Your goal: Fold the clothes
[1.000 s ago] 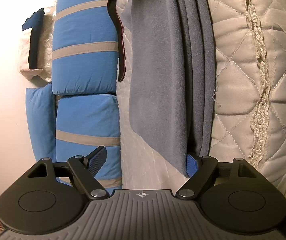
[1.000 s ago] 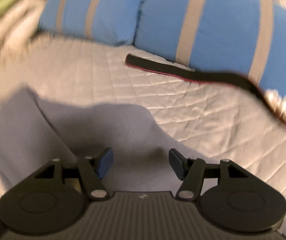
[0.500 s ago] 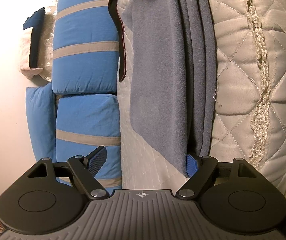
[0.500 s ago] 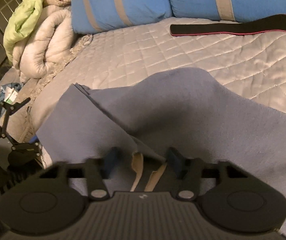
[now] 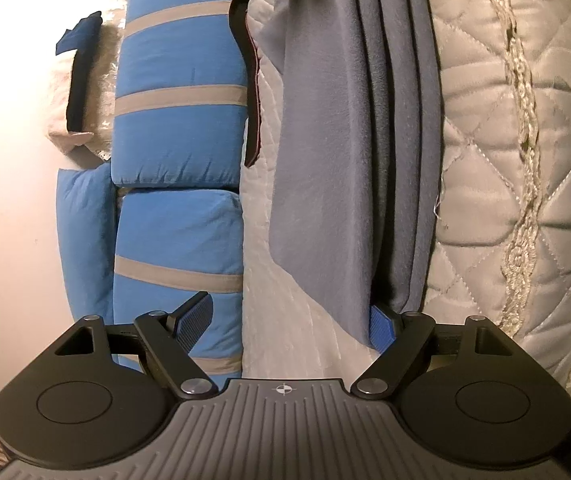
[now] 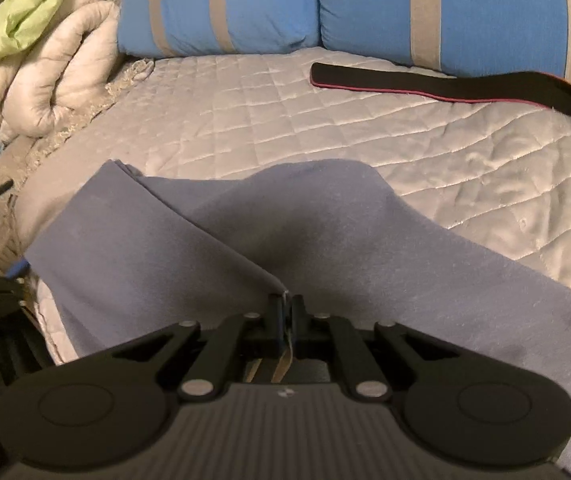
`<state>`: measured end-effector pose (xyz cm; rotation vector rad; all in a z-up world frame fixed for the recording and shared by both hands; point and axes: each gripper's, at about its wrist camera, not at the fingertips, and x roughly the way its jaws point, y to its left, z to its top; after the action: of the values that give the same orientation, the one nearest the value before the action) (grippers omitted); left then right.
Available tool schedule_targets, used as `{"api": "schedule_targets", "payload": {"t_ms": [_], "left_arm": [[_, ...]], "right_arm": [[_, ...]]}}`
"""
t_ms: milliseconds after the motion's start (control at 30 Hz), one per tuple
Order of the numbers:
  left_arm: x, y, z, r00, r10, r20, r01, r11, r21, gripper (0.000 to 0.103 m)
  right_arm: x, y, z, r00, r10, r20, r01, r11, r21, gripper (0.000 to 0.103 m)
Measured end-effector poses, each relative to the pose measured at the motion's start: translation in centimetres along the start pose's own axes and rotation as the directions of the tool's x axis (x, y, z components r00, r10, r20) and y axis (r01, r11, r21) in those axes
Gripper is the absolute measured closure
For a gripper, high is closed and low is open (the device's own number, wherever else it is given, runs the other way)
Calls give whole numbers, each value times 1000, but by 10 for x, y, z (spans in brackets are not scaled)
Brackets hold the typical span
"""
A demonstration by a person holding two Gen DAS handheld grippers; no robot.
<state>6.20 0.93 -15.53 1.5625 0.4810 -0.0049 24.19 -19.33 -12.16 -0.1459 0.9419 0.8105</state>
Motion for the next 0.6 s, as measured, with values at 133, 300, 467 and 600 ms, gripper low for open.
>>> {"api": "schedule_targets", "payload": {"t_ms": [133, 300, 467, 600], "left_arm": [[-11, 12, -2, 998, -66, 0, 66, 997, -28, 25], [-27, 73, -17, 946, -310, 95, 324, 899, -294, 25], [26, 132, -41, 882, -427, 201, 445, 612, -653, 25], [87, 129, -51, 875, -453, 169, 411, 513, -754, 39]], "right_arm": [[1, 6, 0, 999, -31, 6, 31, 999, -26, 99], [-2, 6, 1, 998, -59, 14, 59, 998, -12, 78], [-6, 6, 2, 996, -82, 27, 82, 997, 5, 58], [-14, 3, 1, 996, -75, 56, 74, 997, 30, 49]]}}
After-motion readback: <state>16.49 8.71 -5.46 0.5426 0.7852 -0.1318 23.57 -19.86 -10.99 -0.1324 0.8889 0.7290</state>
